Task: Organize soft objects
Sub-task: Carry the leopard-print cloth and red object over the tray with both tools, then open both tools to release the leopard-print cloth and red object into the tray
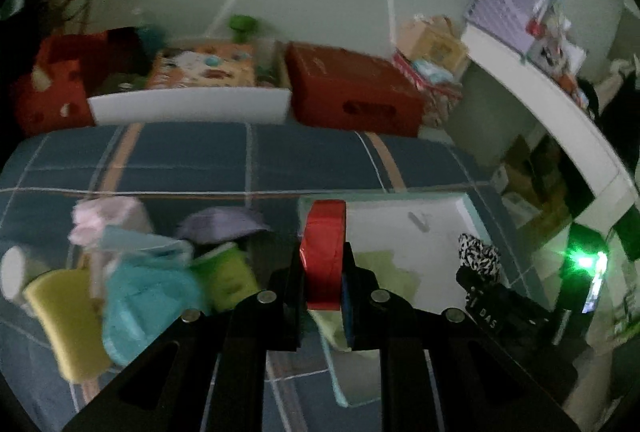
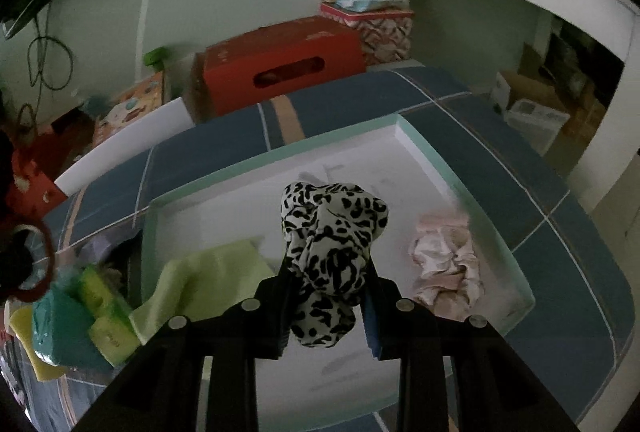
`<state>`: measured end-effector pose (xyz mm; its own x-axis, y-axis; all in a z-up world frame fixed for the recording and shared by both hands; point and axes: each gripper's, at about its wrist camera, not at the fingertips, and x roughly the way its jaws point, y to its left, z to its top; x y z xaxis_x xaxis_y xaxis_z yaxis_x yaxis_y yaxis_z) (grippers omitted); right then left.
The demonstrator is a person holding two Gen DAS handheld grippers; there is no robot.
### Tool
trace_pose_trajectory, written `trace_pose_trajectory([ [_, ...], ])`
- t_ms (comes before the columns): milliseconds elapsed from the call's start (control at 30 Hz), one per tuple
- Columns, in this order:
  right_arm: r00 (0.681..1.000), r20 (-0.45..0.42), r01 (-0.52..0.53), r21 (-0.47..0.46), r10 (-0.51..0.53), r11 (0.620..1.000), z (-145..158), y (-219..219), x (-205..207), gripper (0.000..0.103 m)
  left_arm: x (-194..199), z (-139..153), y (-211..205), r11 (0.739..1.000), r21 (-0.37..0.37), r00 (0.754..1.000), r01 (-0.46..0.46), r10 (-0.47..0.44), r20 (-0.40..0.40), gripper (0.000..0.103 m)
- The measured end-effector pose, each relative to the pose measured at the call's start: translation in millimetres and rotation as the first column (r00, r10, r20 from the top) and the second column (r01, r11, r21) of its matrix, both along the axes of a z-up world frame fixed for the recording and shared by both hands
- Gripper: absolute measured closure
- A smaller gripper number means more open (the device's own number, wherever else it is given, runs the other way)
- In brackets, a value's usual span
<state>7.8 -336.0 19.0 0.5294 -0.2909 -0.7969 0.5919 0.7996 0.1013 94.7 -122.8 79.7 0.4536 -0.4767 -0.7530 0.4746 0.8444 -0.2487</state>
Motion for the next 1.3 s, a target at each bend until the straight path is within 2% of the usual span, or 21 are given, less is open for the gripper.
trace_pose_trajectory([
  [300,0.998,-0.017,0.055,0.025,-0.055,0.998,-11,-21,-8,0.072,15,-38,-67,0.993,0.072,0.995,0.091,-0.088,-0.036,0.088],
  [633,0.998,-0.013,0.064,0.049,-0.064,0.997,-13,-25,-12,0.069,19,-55,-99,0.988,0.108,0.993,0.107,-0.101,-0.057,0.087],
  [667,0.998,-0.012,0.063,0.05,-0.063,0.997,-13,-25,-13,0.069,19,-56,-99,0.988,0.114,0.994,0.104,-0.097,-0.058,0.084],
  [733,0.998,-0.012,0.062,0.05,-0.062,0.997,-12,-24,-13,0.067,19,-55,-100,0.988,0.124,0.995,0.094,-0.088,-0.055,0.069],
  [767,0.998,-0.013,0.061,0.049,-0.061,0.997,-12,-24,-13,0.065,19,-54,-99,0.989,0.122,0.995,0.088,-0.082,-0.055,0.051],
  [800,0.998,-0.015,0.062,0.047,-0.062,0.997,-12,-24,-13,0.063,19,-53,-97,0.99,0.119,0.996,0.081,-0.074,-0.057,0.039],
  [967,0.998,-0.018,0.059,0.039,-0.058,0.997,-9,-21,-12,0.053,17,-44,-86,0.991,0.129,0.998,0.043,-0.037,-0.046,0.035],
  [1033,0.998,-0.022,0.058,0.031,-0.058,0.998,-9,-20,-11,0.045,16,-41,-81,0.99,0.137,0.999,0.025,-0.02,-0.037,0.031],
  [1100,0.998,-0.029,0.055,0.024,-0.055,0.998,-9,-19,-11,0.039,15,-39,-74,0.99,0.143,0.999,0.001,0.003,-0.032,0.017],
  [1167,0.998,-0.04,0.05,0.015,-0.049,0.999,-9,-18,-9,0.032,15,-37,-67,0.989,0.147,0.999,-0.018,0.022,-0.027,0.017],
  [1300,0.997,-0.06,0.047,-0.011,-0.047,0.999,-9,-15,-8,0.005,13,-34,-55,0.987,0.152,0.999,-0.049,0.052,-0.014,0.017],
])
